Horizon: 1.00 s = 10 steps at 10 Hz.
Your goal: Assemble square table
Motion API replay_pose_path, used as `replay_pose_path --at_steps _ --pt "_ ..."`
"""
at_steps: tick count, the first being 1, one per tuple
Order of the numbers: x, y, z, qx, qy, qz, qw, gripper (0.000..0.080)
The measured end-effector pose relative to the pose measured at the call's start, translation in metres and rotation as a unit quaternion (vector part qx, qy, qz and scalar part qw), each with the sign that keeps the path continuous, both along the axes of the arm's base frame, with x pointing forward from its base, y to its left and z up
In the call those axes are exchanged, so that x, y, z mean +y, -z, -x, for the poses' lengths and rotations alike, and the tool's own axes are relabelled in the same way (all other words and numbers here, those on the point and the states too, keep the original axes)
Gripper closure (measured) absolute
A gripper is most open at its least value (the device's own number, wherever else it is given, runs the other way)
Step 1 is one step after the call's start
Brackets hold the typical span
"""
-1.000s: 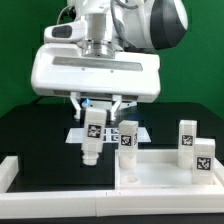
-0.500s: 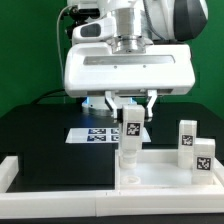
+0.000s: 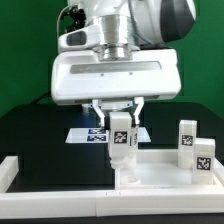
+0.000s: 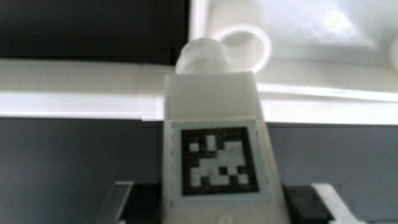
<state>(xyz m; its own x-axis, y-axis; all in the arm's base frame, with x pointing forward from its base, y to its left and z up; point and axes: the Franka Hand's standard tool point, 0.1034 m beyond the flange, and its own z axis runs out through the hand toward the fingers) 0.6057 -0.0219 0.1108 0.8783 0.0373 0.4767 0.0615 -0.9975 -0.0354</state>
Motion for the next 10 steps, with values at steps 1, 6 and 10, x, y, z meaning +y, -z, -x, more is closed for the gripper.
replay_pose_path --at_steps 1,6,10 --pt "0.0 0.001 0.0 0.01 -0.003 -0.012 1.0 0.0508" --pt "0.018 0.01 -0.007 -0.015 0.017 -0.024 0.999 0.0508" --pt "0.02 0.017 -0.01 -0.044 0.033 -0.016 0.998 0.0508"
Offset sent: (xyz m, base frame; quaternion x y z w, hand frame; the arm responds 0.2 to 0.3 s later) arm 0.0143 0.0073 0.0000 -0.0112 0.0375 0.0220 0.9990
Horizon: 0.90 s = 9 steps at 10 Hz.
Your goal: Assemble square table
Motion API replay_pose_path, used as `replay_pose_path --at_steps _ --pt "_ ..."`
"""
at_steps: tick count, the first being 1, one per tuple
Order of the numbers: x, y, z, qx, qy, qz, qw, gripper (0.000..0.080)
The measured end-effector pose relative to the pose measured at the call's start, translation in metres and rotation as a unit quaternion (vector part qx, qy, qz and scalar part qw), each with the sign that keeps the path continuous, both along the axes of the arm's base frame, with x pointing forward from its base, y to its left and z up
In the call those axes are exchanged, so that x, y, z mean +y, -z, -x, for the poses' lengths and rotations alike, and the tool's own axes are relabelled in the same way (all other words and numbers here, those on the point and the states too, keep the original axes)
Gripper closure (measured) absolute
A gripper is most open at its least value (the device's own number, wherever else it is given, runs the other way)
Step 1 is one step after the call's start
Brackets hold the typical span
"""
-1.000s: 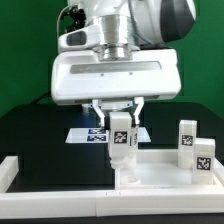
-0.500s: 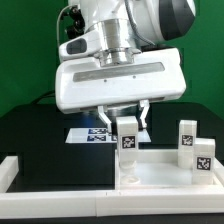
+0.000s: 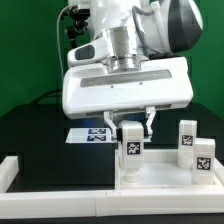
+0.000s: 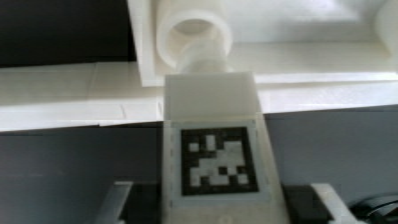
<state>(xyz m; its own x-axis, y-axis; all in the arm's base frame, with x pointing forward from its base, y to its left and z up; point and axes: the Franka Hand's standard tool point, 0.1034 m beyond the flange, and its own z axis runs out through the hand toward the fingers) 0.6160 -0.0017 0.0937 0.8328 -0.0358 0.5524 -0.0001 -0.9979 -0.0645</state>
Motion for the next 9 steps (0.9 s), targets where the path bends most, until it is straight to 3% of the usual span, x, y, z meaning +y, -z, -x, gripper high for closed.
replay_pose_path --at_steps 9 --pt "0.0025 0.0051 0.0077 0.013 -0.004 -0.001 1.0 0.0508"
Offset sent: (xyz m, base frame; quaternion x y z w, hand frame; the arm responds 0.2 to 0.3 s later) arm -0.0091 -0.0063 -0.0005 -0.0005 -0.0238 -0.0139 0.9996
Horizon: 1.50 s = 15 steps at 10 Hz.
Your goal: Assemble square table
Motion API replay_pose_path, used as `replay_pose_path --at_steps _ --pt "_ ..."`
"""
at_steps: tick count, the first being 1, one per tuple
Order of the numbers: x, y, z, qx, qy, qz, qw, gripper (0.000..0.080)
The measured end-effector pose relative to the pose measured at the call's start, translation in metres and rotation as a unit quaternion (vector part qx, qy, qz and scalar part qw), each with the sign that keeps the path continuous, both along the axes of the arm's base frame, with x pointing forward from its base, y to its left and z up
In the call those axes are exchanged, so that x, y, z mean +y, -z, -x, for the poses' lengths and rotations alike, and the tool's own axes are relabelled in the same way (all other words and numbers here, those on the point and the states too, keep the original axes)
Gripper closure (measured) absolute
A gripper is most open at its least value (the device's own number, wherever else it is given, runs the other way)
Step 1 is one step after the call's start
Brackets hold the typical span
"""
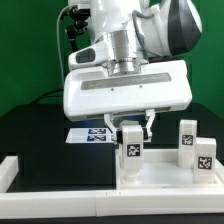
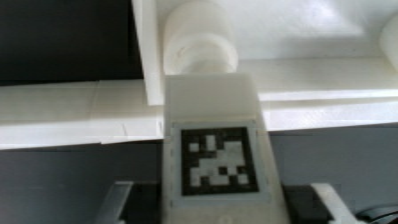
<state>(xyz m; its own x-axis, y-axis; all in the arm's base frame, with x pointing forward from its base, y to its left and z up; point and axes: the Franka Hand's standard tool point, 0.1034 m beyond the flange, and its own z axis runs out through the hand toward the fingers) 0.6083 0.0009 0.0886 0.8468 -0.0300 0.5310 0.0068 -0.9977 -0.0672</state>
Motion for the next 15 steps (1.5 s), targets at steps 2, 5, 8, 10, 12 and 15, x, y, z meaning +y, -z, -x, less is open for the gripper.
replay_pose_path --at_steps 2,5,8,10,12,15 --pt "-0.002 0.003 0.0 -0.002 0.003 0.001 1.0 0.0508" --pt "-0.001 0.014 0.002 0.004 0.007 -0.002 1.0 0.0508" --pt "-0.001 0.014 0.003 0.005 0.007 -0.003 1.0 0.0296" --pt "-0.001 0.015 0.003 0.005 0.007 -0.003 1.0 0.0184" --pt "-0.001 0.015 0.003 0.005 0.007 -0.003 1.0 0.0151" --pt "-0.001 0.015 0.004 0.006 0.007 -0.003 1.0 0.015"
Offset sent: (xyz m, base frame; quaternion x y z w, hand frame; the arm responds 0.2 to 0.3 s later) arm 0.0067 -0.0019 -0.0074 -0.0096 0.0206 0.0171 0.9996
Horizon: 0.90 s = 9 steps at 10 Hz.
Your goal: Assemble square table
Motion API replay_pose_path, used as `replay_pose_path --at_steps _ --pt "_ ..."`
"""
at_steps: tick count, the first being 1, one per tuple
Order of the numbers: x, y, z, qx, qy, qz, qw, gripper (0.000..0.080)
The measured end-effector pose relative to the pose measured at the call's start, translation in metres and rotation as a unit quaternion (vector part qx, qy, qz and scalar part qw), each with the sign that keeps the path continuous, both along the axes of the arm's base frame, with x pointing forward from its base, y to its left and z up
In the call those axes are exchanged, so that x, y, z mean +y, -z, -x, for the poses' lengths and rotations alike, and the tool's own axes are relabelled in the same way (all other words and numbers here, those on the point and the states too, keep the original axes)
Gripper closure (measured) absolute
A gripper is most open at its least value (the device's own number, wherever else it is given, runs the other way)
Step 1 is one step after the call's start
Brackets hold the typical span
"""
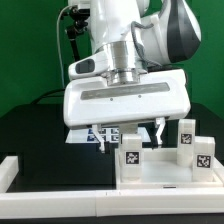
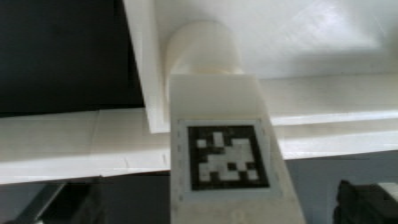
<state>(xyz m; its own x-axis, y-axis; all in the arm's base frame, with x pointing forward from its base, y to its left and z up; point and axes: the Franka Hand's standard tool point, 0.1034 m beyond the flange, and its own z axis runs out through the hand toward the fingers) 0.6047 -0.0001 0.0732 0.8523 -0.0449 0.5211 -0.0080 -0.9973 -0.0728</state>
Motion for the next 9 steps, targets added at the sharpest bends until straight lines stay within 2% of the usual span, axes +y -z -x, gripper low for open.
replay_pose_path --at_steps 2,4,6,7,8,9 --pt "0.0 0.001 0.001 0.01 -0.001 -0.005 1.0 0.015" --pt "-0.002 -0.019 0.001 0.044 0.001 -0.02 0.999 0.015" --pt "-0.006 -0.021 0.0 0.057 0.004 -0.022 0.998 0.015" --pt "-0.002 -0.017 0.002 0.091 0.003 -0.041 0.995 0.015" --pt "0.005 -0.018 -0.001 0.134 0.004 -0.068 0.989 0.015" --pt "0.009 -0.02 -0.007 0.155 0.009 -0.083 0.984 0.015"
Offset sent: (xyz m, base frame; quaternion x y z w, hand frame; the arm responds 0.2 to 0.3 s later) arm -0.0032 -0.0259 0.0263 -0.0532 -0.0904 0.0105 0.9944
